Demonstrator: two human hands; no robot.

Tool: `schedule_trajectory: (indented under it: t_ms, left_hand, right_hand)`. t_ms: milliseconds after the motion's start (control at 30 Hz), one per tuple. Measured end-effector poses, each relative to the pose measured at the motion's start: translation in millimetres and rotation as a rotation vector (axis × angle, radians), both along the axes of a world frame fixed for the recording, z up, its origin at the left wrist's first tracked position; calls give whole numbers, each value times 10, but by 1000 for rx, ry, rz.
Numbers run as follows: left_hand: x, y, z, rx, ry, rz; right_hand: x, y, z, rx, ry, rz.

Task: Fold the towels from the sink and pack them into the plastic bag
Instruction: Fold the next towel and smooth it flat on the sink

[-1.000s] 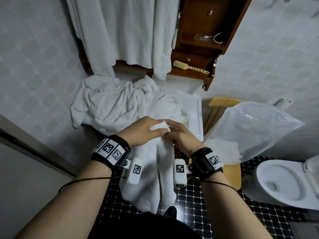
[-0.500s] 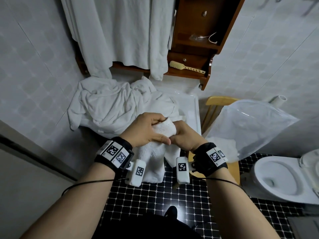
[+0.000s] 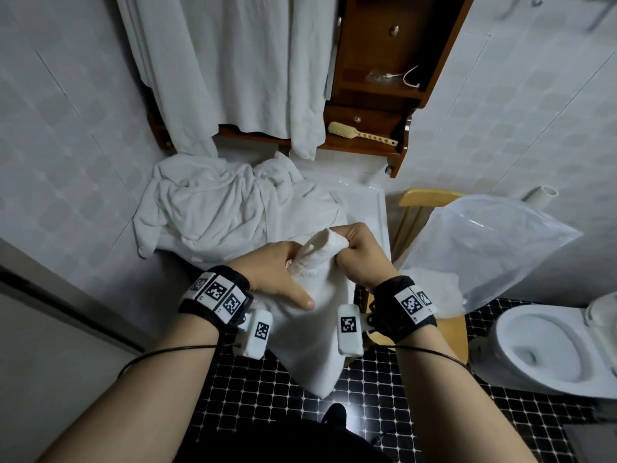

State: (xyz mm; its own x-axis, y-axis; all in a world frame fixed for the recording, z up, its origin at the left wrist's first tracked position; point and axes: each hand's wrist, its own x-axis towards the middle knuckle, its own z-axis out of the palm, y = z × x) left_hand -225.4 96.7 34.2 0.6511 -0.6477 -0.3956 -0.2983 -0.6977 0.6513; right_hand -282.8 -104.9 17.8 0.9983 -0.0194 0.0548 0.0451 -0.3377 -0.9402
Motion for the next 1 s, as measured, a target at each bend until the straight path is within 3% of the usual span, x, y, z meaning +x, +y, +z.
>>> schedule_trajectory:
  t_ms: [133,300,467,633,800,867,933,1000]
  left_hand:
    - [24,-7,-66,152,25,-13]
    - [146,-14,-117,168,-204,55]
    - [213,-37,-79,279,-337,189]
    - [250,32,-146,235,-612,332]
    - [214,52,-73,10,-560,307]
    - [192,23,-23,19,-610,300]
    - [157,-20,17,12,-592,266]
    - [81,-88,54,3,-533,188]
  right_hand:
    - [-3,-81,-18,105,-49,-231]
    - [16,-186,-222,171,-10,-540]
    - [22,-219,-401,76,127,-741]
    - [27,-217,-448,130,156,-791]
    - [63,-190,-305,197,223,-964]
    - [81,-128,-242,423,424,-901]
    - [75,-11,-103,734,655,-602]
    - [76,142,38,750,754,-351]
